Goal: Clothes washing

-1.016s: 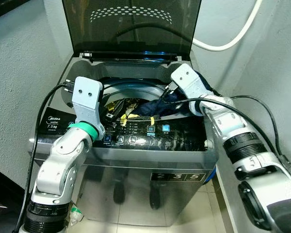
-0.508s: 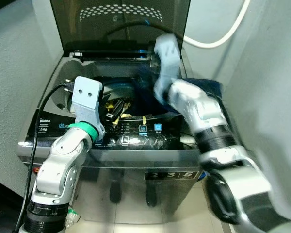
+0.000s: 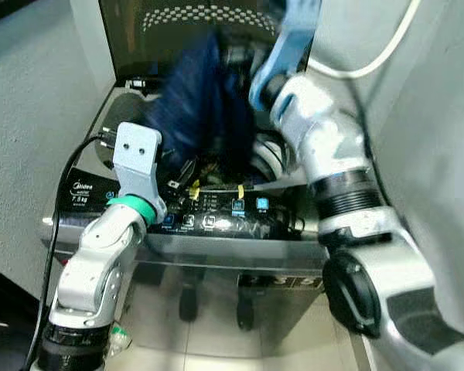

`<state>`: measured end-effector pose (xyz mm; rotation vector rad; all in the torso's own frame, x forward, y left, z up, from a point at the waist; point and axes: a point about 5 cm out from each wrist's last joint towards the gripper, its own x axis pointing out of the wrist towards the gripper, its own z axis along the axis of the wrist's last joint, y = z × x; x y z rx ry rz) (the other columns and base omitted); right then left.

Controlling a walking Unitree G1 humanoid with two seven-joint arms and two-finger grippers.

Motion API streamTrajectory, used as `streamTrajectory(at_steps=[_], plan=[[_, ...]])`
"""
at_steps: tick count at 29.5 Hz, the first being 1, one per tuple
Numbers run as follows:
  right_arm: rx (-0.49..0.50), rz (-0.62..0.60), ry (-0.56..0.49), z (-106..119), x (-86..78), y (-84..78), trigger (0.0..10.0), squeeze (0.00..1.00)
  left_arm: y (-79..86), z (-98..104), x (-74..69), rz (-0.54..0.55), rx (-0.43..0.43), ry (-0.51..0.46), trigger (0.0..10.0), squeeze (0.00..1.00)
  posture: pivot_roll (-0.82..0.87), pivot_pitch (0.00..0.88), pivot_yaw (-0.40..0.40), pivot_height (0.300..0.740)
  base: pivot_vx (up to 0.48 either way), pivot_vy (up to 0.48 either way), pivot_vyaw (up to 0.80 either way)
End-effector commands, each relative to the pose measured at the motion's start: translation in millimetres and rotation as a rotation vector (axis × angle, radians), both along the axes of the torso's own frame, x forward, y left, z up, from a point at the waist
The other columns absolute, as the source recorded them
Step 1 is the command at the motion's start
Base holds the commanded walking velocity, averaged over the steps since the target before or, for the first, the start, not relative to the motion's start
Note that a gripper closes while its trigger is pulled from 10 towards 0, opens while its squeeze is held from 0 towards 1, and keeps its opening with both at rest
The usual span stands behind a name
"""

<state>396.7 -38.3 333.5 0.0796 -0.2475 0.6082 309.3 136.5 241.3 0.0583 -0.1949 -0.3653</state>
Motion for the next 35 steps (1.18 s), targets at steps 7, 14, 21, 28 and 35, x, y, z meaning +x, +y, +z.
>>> streamTrajectory(at_steps=[7, 14, 21, 28, 35], plan=[[-0.247, -0.015, 0.006, -28.5, 0.1, 7.6, 10.0, 1.00, -0.3, -3.3, -1.5, -0.001, 0.002, 0.011, 10.0, 0.00, 0.17, 0.061, 0.042, 0.740, 0.000, 0.000, 0.00], [-0.180, 0.005, 0.128, -25.4, 3.5, -1.8, 10.0, 0.00, 0.3, -2.7, -1.3, -0.001, 0.003, 0.011, 10.0, 0.00, 0.17, 0.061, 0.046, 0.740, 0.000, 0.000, 0.00], [-0.236, 0.121, 0.181, -28.4, 0.9, -8.0, 10.0, 0.00, -1.6, -1.5, 0.9, -0.010, 0.005, 0.008, 10.0, 0.00, 0.17, 0.058, 0.054, 0.740, 0.000, 0.000, 0.00], [-0.109, -0.195, 0.032, -39.6, 8.5, -60.4, 10.0, 0.00, 30.5, -2.6, 19.2, 0.282, 0.012, 0.040, 10.0, 0.00, 0.16, 0.025, 0.053, 0.740, 0.000, 0.000, 0.00], [0.108, -0.351, -0.033, -55.6, -15.4, -99.5, 10.0, 0.00, 28.5, 11.8, 25.4, 0.256, 0.010, -0.037, 10.0, 0.00, 0.14, 0.027, 0.035, 0.740, 0.000, 0.000, 0.11]])
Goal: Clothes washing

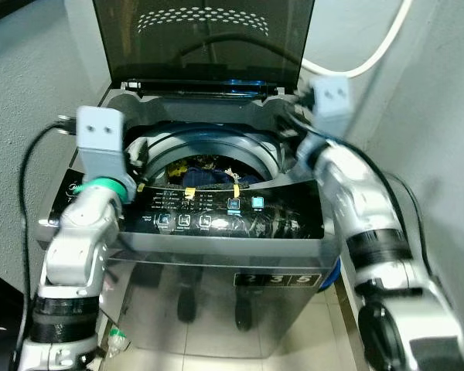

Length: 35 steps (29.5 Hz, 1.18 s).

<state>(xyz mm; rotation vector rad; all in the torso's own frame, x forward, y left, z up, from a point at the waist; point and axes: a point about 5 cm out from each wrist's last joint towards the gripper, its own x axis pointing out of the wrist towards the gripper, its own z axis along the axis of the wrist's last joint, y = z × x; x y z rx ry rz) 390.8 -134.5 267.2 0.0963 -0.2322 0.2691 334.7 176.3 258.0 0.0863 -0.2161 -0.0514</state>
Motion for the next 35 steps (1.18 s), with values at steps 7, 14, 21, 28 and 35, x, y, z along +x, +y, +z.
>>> streamTrajectory(at_steps=[7, 14, 21, 28, 35], plan=[[0.017, -0.038, -0.119, -5.2, -25.8, 2.3, 10.0, 0.00, -38.6, -22.4, -3.0, -0.131, 0.058, 0.022, 10.0, 0.00, 0.10, 0.000, 0.049, 0.740, 0.000, 0.000, 0.80], [0.141, -0.031, -0.181, -6.6, -36.1, 12.4, 10.0, 0.00, -45.9, -9.6, 7.0, -0.170, 0.064, -0.030, 10.0, 0.00, 0.09, 0.000, 0.043, 0.740, 0.000, 0.000, 0.80], [0.154, -0.012, -0.144, -11.8, -37.0, 18.0, 10.0, 0.00, -48.5, -16.7, 2.5, -0.204, 0.088, -0.021, 10.0, 0.00, 0.10, 0.000, 0.048, 0.740, 0.000, 0.000, 0.80], [0.123, -0.005, -0.157, -12.8, -41.2, 25.3, 10.0, 0.00, -42.1, -19.7, 4.9, -0.178, 0.081, -0.010, 10.0, 0.00, 0.09, 0.000, 0.065, 0.740, 0.000, 0.000, 0.80], [0.038, -0.006, -0.199, -7.4, -39.9, 27.3, 10.0, 0.00, -39.6, -24.6, 5.9, -0.165, 0.054, 0.004, 10.0, 0.00, 0.09, 0.000, 0.053, 0.740, 0.000, 0.000, 0.80]])
